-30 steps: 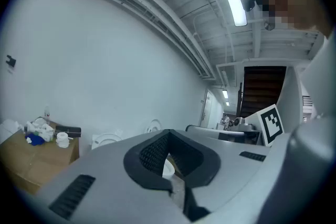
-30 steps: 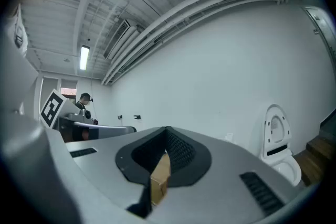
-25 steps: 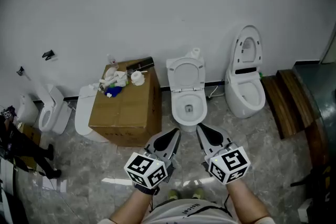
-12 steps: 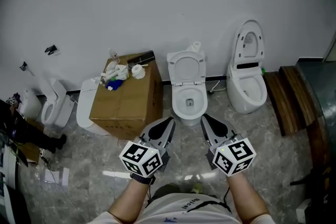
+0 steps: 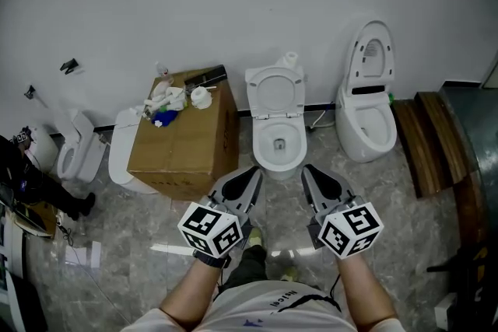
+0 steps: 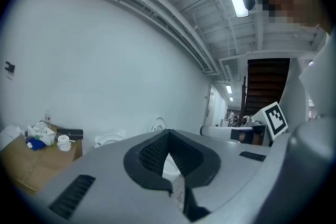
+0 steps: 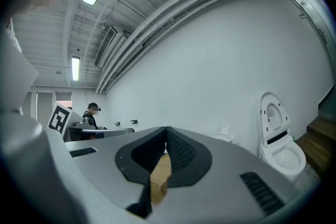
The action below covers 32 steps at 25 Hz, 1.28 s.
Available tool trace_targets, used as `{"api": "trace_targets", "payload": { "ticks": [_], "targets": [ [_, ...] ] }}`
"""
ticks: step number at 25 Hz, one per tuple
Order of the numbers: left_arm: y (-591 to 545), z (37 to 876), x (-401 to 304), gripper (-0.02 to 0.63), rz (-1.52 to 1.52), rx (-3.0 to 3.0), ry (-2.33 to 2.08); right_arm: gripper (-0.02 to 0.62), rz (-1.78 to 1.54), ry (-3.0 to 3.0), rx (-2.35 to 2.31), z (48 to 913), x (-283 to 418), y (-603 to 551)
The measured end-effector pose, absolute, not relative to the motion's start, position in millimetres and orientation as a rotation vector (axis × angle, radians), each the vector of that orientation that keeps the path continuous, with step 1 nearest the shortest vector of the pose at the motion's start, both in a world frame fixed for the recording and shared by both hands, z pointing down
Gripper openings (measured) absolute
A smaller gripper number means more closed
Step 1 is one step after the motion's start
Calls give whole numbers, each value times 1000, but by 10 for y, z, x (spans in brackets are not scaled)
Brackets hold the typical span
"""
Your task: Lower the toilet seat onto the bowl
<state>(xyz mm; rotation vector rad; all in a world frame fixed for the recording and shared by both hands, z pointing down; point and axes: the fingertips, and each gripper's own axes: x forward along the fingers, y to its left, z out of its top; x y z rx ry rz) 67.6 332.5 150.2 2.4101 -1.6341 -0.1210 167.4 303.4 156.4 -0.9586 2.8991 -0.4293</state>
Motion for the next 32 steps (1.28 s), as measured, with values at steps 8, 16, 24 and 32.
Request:
{"api": "trace_targets", "payload": {
  "ticks": [8, 16, 24, 32],
  "targets": [
    [2581, 1630, 232, 9, -126, 2432, -1581, 15, -432, 2906, -1013, 1688, 1187, 2341],
    [1705, 1700, -435, 9, -96, 2478, -1526, 15, -455, 2896, -1090, 1759, 489, 1570],
    [996, 1866, -788, 9, -35, 2529, -1432, 15, -497, 2861, -1195, 1923, 97, 987],
    [289, 2009, -796, 9, 31, 2576, -1399, 15, -514, 2854, -1186, 2009, -50, 270]
  ]
}}
